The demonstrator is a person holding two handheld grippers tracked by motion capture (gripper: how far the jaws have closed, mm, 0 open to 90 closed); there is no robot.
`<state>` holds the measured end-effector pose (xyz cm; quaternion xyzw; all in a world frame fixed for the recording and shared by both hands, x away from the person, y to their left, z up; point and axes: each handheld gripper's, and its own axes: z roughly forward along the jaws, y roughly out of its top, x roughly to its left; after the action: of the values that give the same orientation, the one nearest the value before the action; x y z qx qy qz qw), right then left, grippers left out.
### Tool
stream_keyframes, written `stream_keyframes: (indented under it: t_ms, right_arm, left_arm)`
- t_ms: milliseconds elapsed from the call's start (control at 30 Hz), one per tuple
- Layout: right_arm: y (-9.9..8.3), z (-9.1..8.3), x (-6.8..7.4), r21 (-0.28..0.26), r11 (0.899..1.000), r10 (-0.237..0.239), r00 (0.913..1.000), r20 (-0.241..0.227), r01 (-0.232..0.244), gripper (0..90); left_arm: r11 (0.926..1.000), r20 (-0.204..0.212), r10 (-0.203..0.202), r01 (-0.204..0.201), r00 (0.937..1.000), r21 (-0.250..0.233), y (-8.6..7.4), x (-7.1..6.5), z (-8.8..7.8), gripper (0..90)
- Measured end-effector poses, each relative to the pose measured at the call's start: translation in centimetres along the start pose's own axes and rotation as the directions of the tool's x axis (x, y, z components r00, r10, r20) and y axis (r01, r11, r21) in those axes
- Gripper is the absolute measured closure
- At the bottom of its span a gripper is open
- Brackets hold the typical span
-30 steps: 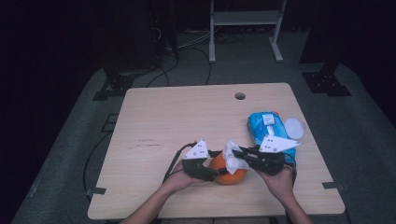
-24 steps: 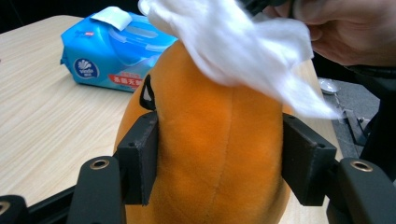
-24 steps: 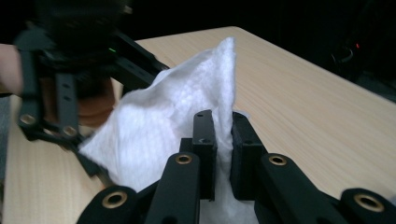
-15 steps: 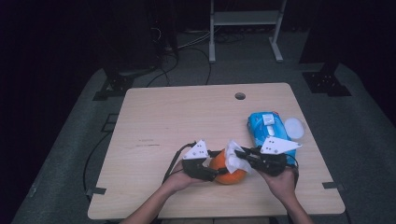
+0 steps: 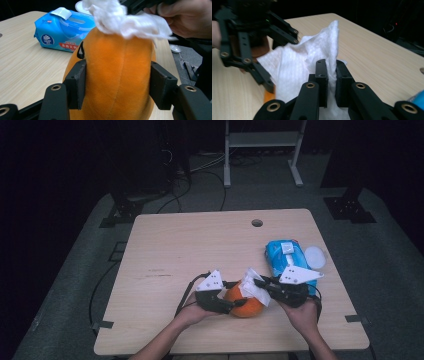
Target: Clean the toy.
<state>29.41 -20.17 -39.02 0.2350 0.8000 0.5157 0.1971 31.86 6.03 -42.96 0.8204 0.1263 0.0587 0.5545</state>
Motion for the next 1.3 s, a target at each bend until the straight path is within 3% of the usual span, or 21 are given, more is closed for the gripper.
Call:
stream_keyframes:
  t_ms: [100, 200, 300, 400, 533, 633, 733, 800, 867, 933, 1000, 1200, 1300]
  right_arm:
    - [1.0, 0.2, 1.2, -0.030, 0.999, -0.035, 0.9979, -0.054, 0.033, 81.9]
    - [1.5, 0.8, 1.9, 0.007, 0.996, -0.088, 0.9957, -0.029, 0.088, 81.9]
    - [0.8, 1.0, 1.1, 0.005, 0.999, -0.041, 0.9981, -0.047, 0.041, 81.9]
    - [0.6, 0.7, 0.7, -0.003, 1.000, -0.022, 0.9981, -0.058, 0.022, 81.8]
    - [0.4, 0.8, 0.4, -0.006, 1.000, -0.013, 0.9978, -0.066, 0.012, 81.7]
    - [0.4, 0.6, 0.2, -0.006, 1.000, -0.006, 0.9986, -0.053, 0.006, 81.6]
    - [0.7, 0.1, 0.1, -0.028, 1.000, -0.005, 0.9989, -0.047, 0.004, 81.7]
    - [1.0, -0.3, 0.3, -0.039, 0.999, -0.017, 0.9992, -0.037, 0.015, 81.6]
    - [1.2, -0.5, 0.1, -0.052, 0.999, -0.010, 0.9991, -0.040, 0.008, 81.6]
    - [0.9, -0.3, -0.1, -0.037, 0.999, 0.001, 0.9995, -0.031, -0.002, 81.7]
    - [0.5, 0.2, -0.1, -0.023, 1.000, 0.019, 0.9990, -0.040, -0.020, 81.7]
    - [1.2, 1.1, 1.9, -0.026, 0.999, -0.035, 0.9956, -0.086, 0.033, 81.8]
    - [1.4, 1.8, 2.5, 0.007, 0.997, -0.072, 0.9946, -0.075, 0.073, 81.8]
  left_arm:
    - [1.0000, -0.009, -0.004, 0.004, 0.9999, -0.002, 0.2, -0.2, 0.3, 39.2]
    - [1.0000, -0.006, -0.001, 0.001, 1.0000, -0.008, 0.0, -0.2, 0.3, 33.7]
    - [0.9990, 0.012, -0.033, 0.033, 0.9994, -0.030, -0.3, 0.4, 0.4, 17.3]
    - [0.9984, 0.032, -0.053, 0.054, 0.9981, -0.018, -0.8, 0.8, 0.7, 9.1]
    - [0.9973, 0.054, -0.068, 0.069, 0.9962, -0.024, -1.3, 1.0, 1.2, 10.5]
    - [0.9978, 0.038, -0.056, 0.058, 0.9977, -0.032, -1.0, 0.7, 1.0, 27.6]
    - [0.9990, 0.040, -0.044, 0.044, 0.9982, -0.011, 0.0, 0.6, 0.1, 36.4]
    - [0.9992, 0.049, -0.036, 0.037, 0.9981, -0.017, 0.8, 0.6, -0.9, 37.5]
    - [0.9998, 0.031, -0.018, 0.017, 0.9994, 0.003, 1.1, 0.5, -1.4, 38.2]
    - [0.9995, 0.005, 0.001, -0.001, 1.0000, 0.032, 1.0, 0.5, -1.4, 38.2]
    - [0.9987, 0.004, -0.012, 0.012, 0.9999, 0.049, 0.6, 0.5, -1.1, 38.2]
    - [0.9973, 0.005, 0.021, -0.022, 0.9998, 0.071, 0.6, -0.2, -0.1, 36.2]
    - [0.9960, 0.012, 0.040, -0.040, 0.9991, 0.080, 0.4, -0.5, 0.1, 35.2]
